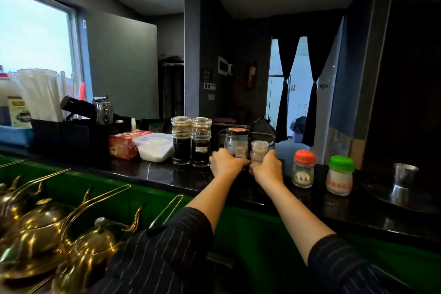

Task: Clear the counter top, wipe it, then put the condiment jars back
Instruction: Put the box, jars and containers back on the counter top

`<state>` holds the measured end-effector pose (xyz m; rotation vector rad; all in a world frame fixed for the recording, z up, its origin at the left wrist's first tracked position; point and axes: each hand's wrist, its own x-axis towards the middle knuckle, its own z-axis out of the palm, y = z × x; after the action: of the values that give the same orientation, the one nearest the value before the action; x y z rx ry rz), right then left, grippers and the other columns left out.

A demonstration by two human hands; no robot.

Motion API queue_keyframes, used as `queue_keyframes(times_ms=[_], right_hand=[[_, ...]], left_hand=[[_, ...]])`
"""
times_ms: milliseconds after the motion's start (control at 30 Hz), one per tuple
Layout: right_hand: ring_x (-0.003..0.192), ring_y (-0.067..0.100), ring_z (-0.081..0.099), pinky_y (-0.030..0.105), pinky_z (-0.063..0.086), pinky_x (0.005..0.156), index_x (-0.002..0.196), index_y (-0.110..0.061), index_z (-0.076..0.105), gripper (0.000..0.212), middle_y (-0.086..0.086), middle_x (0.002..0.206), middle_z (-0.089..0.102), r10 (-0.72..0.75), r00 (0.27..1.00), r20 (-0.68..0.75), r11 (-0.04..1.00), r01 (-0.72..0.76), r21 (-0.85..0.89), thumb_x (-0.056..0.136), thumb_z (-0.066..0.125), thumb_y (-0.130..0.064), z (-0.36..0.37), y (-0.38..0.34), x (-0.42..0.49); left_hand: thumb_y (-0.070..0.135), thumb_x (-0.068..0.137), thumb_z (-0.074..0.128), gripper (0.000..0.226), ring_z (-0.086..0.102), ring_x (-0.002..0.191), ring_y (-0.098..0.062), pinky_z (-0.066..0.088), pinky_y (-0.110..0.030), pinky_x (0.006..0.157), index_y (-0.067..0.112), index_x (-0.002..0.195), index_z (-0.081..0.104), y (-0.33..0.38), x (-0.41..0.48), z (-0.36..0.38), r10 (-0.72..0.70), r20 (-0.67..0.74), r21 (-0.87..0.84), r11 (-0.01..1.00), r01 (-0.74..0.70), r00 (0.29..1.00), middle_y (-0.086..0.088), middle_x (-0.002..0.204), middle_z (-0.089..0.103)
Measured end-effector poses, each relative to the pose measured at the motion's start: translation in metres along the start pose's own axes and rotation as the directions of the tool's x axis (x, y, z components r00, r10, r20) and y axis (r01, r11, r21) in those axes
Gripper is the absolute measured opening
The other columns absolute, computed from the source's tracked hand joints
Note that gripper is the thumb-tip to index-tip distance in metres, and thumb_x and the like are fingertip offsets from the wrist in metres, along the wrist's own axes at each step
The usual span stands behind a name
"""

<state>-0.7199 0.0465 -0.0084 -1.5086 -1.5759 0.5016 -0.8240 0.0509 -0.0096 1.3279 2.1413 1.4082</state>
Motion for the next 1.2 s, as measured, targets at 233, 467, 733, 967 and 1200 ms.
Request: queue_keyframes(times_ms=[233, 467, 733, 967, 1200], right_hand=[[0.113, 0.035, 0.058, 0.036, 0.047, 0.081, 0.124, -0.003, 0.046, 0.046, 0.019, 0.124, 0.059, 0.013, 1.0, 0.023, 0.998, -0.011, -0.056, 0.088, 0.067, -0.023, 0.011, -0.008, -0.001], [0.112, 0.032, 0.058, 0.036, 0.046, 0.08, 0.121, -0.008, 0.051, 0.043, 0.015, 0.123, 0.06, 0.01, 0.999, 0.049, 1.0, -0.009, -0.022, 0.088, 0.067, -0.03, 0.014, -0.006, -0.001], [0.111, 0.028, 0.058, 0.04, 0.047, 0.09, 0.12, -0.016, 0.051, 0.044, 0.008, 0.121, 0.061, -0.058, 0.988, 0.145, 0.998, 0.061, -0.017, 0.085, 0.067, -0.037, 0.016, -0.002, 0.002], [0.119, 0.029, 0.053, 0.042, 0.04, 0.098, 0.127, -0.017, 0.045, 0.045, 0.007, 0.128, 0.058, -0.095, 0.977, 0.191, 0.988, 0.117, -0.103, 0.092, 0.057, -0.042, 0.018, 0.001, 0.005], [0.123, 0.028, 0.05, 0.04, 0.034, 0.1, 0.131, -0.019, 0.046, 0.044, 0.007, 0.13, 0.057, -0.092, 0.971, 0.22, 0.968, 0.139, -0.209, 0.097, 0.046, -0.046, 0.021, 0.0, 0.007]], left_hand=[[0.033, 0.066, 0.085, 0.046, 0.064, 0.096, -0.023, 0.052, -0.028, 0.07, 0.004, 0.096, 0.067, -0.015, 0.002, -0.022, -0.042, -0.042, -0.088, 0.995, 0.038, 0.998, -0.01, 0.099, 0.068], [0.031, 0.062, 0.088, 0.077, 0.06, 0.106, -0.028, 0.054, -0.036, 0.082, 0.002, 0.12, 0.048, -0.011, -0.007, -0.023, -0.003, -0.152, -0.051, 0.999, -0.005, 0.988, -0.014, 0.121, 0.052], [0.025, 0.066, 0.086, 0.075, 0.053, 0.115, -0.031, 0.052, -0.04, 0.09, 0.001, 0.123, 0.044, -0.013, -0.005, -0.022, 0.015, -0.186, -0.056, 0.998, -0.026, 0.982, -0.017, 0.125, 0.049], [0.024, 0.069, 0.085, 0.066, 0.052, 0.114, -0.03, 0.053, -0.039, 0.086, 0.004, 0.118, 0.046, -0.014, -0.002, -0.021, 0.017, -0.212, -0.066, 0.997, -0.032, 0.977, -0.016, 0.125, 0.049], [0.025, 0.069, 0.084, 0.064, 0.054, 0.114, -0.031, 0.052, -0.041, 0.088, 0.002, 0.118, 0.048, -0.018, 0.003, -0.019, -0.007, -0.21, -0.072, 0.997, -0.008, 0.978, -0.015, 0.125, 0.051]])
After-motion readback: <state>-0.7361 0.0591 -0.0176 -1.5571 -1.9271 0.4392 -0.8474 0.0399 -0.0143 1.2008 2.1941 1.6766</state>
